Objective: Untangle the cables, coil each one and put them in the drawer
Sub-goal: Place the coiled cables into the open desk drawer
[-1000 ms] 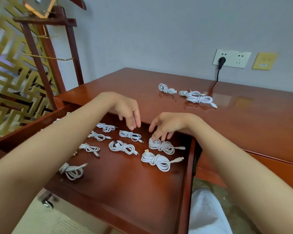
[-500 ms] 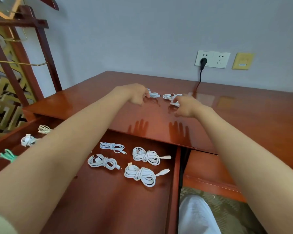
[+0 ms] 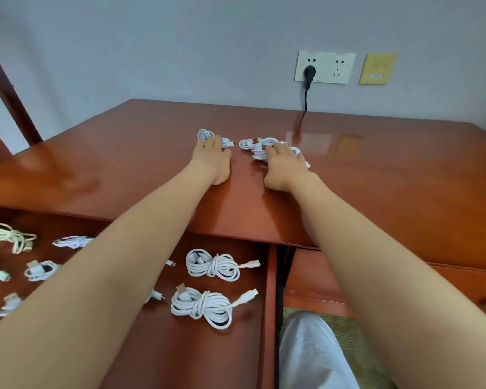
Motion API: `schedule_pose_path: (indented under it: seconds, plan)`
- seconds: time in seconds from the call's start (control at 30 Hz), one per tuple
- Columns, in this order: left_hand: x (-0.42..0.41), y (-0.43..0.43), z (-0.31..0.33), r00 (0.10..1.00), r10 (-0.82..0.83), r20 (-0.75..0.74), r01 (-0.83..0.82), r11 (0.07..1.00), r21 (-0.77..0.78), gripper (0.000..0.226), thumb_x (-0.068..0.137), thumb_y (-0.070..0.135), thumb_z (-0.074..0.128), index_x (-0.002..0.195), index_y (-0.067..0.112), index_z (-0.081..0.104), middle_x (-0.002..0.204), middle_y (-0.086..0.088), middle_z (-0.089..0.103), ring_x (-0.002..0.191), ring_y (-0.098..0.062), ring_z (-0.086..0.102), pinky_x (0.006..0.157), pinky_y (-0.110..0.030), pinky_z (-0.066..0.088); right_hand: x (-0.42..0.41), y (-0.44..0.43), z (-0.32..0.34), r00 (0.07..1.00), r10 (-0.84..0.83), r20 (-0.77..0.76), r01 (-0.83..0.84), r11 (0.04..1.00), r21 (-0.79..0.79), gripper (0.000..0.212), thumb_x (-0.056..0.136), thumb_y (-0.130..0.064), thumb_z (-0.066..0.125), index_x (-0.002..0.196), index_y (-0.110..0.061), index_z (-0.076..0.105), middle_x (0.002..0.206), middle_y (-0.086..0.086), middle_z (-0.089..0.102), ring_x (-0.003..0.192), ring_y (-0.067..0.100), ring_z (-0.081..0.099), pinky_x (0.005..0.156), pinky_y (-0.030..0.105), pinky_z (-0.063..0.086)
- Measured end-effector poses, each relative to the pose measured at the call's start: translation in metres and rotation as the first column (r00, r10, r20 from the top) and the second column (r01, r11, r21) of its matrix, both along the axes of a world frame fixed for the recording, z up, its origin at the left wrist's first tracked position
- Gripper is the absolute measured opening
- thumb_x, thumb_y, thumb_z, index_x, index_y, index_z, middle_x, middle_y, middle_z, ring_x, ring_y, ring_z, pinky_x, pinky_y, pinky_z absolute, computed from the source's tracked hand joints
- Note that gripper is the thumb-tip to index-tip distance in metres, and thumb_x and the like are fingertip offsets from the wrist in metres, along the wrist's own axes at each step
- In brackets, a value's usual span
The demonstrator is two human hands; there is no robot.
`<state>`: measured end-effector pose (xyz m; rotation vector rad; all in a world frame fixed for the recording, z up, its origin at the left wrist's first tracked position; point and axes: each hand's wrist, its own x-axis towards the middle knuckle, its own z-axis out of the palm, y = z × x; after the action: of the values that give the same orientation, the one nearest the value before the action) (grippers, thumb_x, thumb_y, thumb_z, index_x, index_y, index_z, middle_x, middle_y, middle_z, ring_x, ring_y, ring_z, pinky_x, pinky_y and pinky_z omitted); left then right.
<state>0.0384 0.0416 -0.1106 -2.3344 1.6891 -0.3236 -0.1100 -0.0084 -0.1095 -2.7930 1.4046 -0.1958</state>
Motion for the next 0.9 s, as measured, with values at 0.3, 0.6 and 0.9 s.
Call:
schedule_pose_path:
  seconds: [0.3, 0.6, 0.9]
  plan:
    - [0.009, -0.015, -0.007, 0.985, -0.066, -0.159, 0.029, 0.974, -0.226, 0.059, 0.095, 0.012, 0.041, 0.146, 0.004, 0.013, 0.142, -0.023, 0.033, 0.133, -0.037, 0.031, 0.109, -0.043, 0.021, 0.013, 0.006, -0.006, 0.993, -0.115, -0.029, 0.112, 0.99, -0.085, 0.055, 0.091, -0.025, 0.047, 0.139, -0.005, 0.028, 0.147, 0.012, 0.02, 0.135, 0.03, 0.018, 0.107, 0.057, 0.017]
    - [0.008, -0.021, -0.004, 0.999, 0.002, 0.034, 0.003, 0.989, -0.146, 0.039, 0.097, 0.012, 0.036, 0.135, 0.003, 0.033, 0.145, -0.024, 0.029, 0.139, -0.04, 0.02, 0.116, -0.05, 0.004, 0.009, 0.016, -0.01, 0.986, -0.158, 0.061, 0.162, 0.984, -0.076, 0.041, 0.092, -0.013, 0.042, 0.132, -0.005, 0.035, 0.137, 0.014, 0.033, 0.126, 0.03, 0.03, 0.101, 0.042, 0.028]
    - [0.019, 0.018, -0.001, 0.99, -0.033, -0.135, 0.012, 0.988, -0.157, 0.039, 0.1, 0.026, 0.038, 0.137, 0.016, 0.03, 0.129, -0.019, 0.041, 0.117, -0.036, 0.043, 0.102, -0.046, 0.027, -0.002, 0.027, -0.011, 0.988, -0.127, 0.089, 0.136, 0.986, -0.097, 0.042, 0.092, -0.016, 0.043, 0.133, -0.009, 0.034, 0.136, 0.014, 0.038, 0.124, 0.031, 0.035, 0.097, 0.042, 0.031]
